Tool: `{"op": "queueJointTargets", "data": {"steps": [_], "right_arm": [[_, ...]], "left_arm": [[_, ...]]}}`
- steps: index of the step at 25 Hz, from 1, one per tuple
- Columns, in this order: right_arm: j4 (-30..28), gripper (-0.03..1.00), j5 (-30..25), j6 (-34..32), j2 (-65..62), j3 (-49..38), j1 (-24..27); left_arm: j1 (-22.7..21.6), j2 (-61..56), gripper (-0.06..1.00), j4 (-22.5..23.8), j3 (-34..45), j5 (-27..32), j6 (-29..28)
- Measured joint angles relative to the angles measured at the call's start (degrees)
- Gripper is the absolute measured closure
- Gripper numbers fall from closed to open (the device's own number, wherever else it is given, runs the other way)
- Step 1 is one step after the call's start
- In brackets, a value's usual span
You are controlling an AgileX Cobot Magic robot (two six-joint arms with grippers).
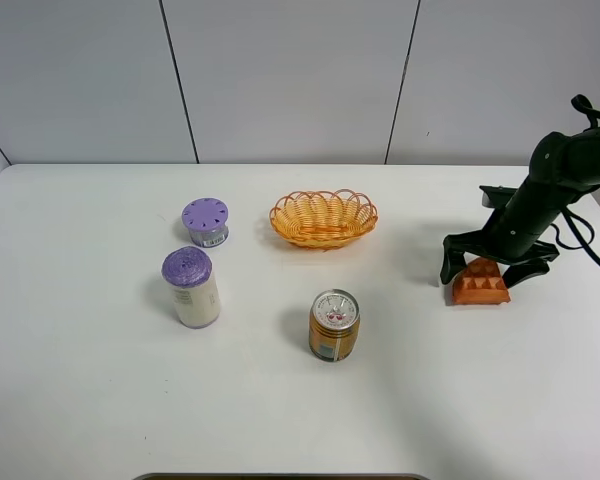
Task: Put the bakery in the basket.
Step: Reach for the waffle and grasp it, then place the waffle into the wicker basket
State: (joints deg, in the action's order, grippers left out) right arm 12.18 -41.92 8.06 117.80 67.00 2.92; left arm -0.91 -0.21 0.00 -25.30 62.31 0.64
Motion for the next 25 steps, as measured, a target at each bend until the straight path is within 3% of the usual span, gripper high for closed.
{"op": "queueJointTargets", "data": {"steps": [8, 25], "right_arm": [[0.17, 0.28, -1.08, -0.24, 0.21, 0.00, 0.00], [0.85, 0.29, -0.85, -0.67, 0.28, 0.00, 0.00]], "left_arm": [[0.00, 0.00, -0.05, 0.00, 0.00, 0.00, 0.00], [0.00, 0.00, -0.05, 0.00, 0.00, 0.00, 0.00]]}}
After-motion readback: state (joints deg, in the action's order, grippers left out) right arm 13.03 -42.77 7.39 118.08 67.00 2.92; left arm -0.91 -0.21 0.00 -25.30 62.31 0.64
